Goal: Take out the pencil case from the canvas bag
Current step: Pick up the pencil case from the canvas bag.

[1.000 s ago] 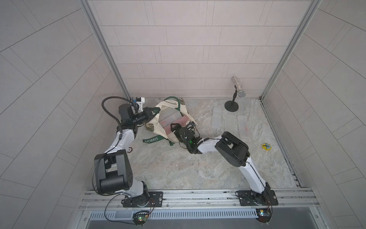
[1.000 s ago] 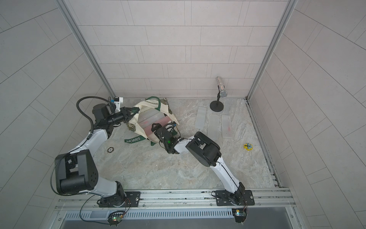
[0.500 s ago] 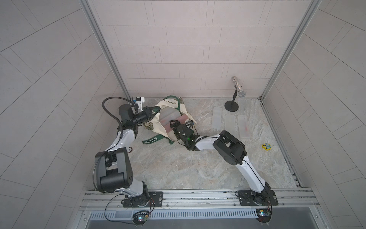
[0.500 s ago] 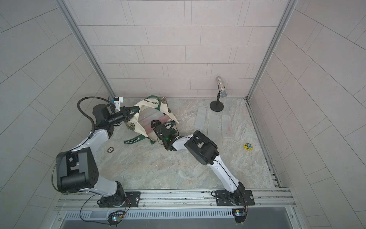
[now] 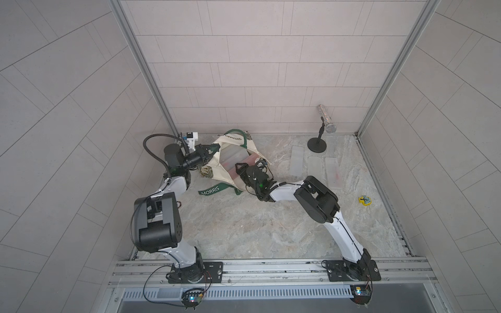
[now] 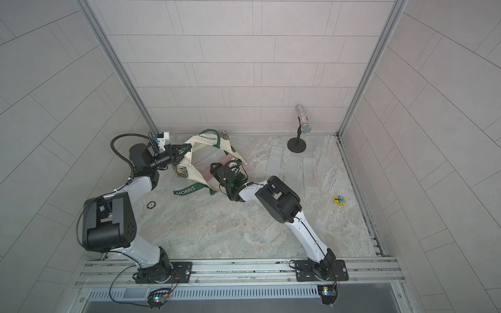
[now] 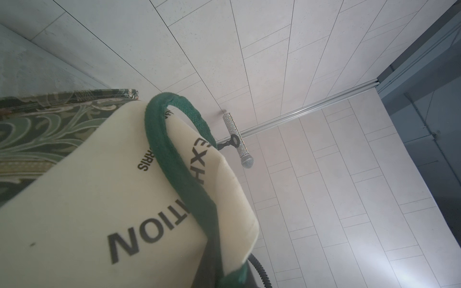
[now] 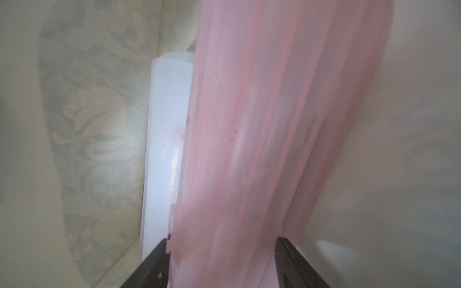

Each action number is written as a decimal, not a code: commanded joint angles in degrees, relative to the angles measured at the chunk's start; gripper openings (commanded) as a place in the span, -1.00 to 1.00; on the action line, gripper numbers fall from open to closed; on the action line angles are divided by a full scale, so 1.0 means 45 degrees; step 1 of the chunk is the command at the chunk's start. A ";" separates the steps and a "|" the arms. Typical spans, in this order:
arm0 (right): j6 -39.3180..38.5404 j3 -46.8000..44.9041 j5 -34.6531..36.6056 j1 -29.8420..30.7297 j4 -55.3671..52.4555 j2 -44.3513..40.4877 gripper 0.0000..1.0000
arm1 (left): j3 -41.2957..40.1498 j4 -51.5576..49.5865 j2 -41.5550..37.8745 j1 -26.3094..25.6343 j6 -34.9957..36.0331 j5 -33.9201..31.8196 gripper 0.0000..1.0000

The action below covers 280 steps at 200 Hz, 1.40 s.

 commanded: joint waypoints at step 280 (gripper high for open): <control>0.0018 -0.2436 -0.0785 0.0385 -0.0822 -0.1674 0.14 | 0.5786 -1.5723 -0.0992 -0.0167 1.3006 -0.1171 -1.00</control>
